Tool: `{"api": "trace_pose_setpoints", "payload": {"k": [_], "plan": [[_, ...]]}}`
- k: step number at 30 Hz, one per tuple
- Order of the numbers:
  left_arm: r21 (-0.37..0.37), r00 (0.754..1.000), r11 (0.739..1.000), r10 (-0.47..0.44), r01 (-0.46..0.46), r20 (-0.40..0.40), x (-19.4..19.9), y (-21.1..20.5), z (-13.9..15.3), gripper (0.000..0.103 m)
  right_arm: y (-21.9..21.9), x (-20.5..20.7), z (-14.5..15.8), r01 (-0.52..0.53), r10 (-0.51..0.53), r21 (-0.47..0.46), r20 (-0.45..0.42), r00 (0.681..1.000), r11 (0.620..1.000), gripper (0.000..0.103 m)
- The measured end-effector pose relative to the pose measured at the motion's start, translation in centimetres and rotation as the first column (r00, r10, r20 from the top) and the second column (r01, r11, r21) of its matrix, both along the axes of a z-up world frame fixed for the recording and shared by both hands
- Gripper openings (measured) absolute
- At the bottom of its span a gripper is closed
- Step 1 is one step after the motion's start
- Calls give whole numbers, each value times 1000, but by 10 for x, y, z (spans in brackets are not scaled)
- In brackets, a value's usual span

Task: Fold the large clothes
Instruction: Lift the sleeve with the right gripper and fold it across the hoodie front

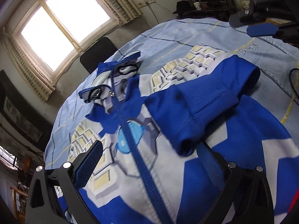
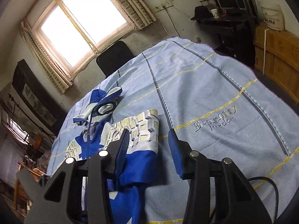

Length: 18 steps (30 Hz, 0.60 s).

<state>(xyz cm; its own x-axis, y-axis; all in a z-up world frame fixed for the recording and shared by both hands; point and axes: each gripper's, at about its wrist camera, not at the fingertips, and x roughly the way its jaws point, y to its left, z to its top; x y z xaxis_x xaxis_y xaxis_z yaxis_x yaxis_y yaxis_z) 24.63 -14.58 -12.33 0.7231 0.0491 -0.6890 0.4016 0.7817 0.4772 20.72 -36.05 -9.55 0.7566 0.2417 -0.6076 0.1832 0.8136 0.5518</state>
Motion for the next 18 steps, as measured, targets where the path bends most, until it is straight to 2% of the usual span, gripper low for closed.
{"api": "trace_pose_setpoints", "payload": {"k": [4, 7, 9, 10, 12, 13, 14, 18], "plan": [[-5, 1000, 1000, -12, 12, 1, 14, -7, -2, 100, 0, 6, -7, -17, 18, 36, -32, 999, 999, 43], [-52, 1000, 998, -25, 24, -14, 21, -13, 2, 99, 9, 9, -9, -37, 38, 21, -44, 998, 999, 43], [-86, 999, 996, -31, 29, -28, 26, -15, 4, 94, 13, 9, -7, -47, 47, -2, -40, 998, 999, 43], [-108, 999, 994, -33, 28, -42, 30, -15, 5, 87, 15, 9, -6, -48, 48, -19, -37, 998, 999, 43], [-152, 997, 988, -36, 25, -73, 33, -13, 6, 62, 17, 9, -5, -51, 50, -40, -32, 998, 998, 36], [-174, 995, 984, -37, 20, -94, 35, -11, 6, 39, 17, 9, -6, -54, 52, -40, -32, 998, 998, 34], [-196, 993, 981, -29, 7, -111, 37, -7, 8, 26, 17, 10, -7, -60, 59, -35, -34, 998, 998, 30], [-294, 995, 954, 33, -60, -97, 38, 19, 24, 23, 21, 13, -11, -86, 84, -26, -46, 995, 996, 28]]}}
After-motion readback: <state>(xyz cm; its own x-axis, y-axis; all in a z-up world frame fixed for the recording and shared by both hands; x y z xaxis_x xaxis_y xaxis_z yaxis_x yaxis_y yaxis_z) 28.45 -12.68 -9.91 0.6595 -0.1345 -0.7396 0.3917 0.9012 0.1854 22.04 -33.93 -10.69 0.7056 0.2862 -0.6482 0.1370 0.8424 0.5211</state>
